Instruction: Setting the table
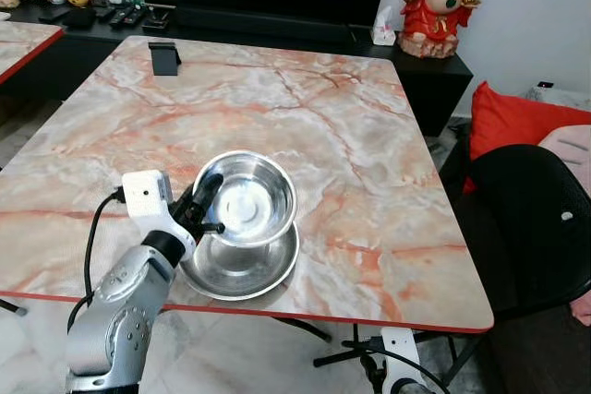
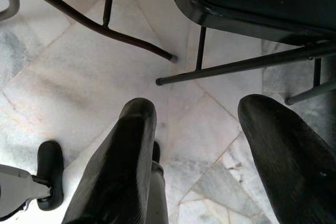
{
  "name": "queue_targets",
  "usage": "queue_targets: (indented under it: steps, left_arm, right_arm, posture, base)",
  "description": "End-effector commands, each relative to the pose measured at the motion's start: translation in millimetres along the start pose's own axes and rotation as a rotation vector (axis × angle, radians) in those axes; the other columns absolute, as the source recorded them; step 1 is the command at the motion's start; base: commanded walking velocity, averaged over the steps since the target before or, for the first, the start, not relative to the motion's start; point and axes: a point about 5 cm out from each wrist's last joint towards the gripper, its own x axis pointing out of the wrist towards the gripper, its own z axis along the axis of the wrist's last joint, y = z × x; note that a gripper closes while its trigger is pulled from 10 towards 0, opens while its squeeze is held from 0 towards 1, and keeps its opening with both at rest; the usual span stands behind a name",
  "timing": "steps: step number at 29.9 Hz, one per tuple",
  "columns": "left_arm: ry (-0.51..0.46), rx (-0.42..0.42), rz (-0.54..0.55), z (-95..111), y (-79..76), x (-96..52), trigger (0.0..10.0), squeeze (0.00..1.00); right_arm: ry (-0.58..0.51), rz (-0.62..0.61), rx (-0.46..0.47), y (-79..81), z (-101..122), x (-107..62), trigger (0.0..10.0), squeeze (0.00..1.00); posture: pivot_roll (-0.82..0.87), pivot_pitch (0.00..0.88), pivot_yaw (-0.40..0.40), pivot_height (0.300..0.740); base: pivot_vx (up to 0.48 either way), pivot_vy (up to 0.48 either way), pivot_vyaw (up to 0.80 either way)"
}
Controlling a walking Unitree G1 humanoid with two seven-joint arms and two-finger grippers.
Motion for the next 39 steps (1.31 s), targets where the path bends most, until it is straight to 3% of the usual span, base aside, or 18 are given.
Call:
queue_targets:
  steps: [1,6,39]
  left_arm:
    - [0.005,0.010,-0.012,3.5,-4.4,-1.5,10.0,0.00]
    - [0.087,0.038,-0.012,-7.6,-1.8,-4.8,10.0,0.00]
    - [0.121,0.055,0.102,-14.7,9.1,2.1,10.0,0.00]
  right_arm:
    - [0.005,-0.004,-0.013,-3.9,1.1,0.2,10.0,0.00]
    - [0.004,-0.002,-0.013,-3.6,1.2,0.2,10.0,0.00]
    - [0.004,-0.010,-0.005,-4.1,0.6,0.0,10.0,0.00]
  posture:
    - [0.08,0.000,-0.114,0.740]
    - [0.08,0.000,-0.112,0.740]
    - [0.07,0.000,-0.111,0.740]
  base:
    - [0.000,0.000,0.00]
    - [0.000,0.000,0.00]
    - [0.000,0.000,0.00]
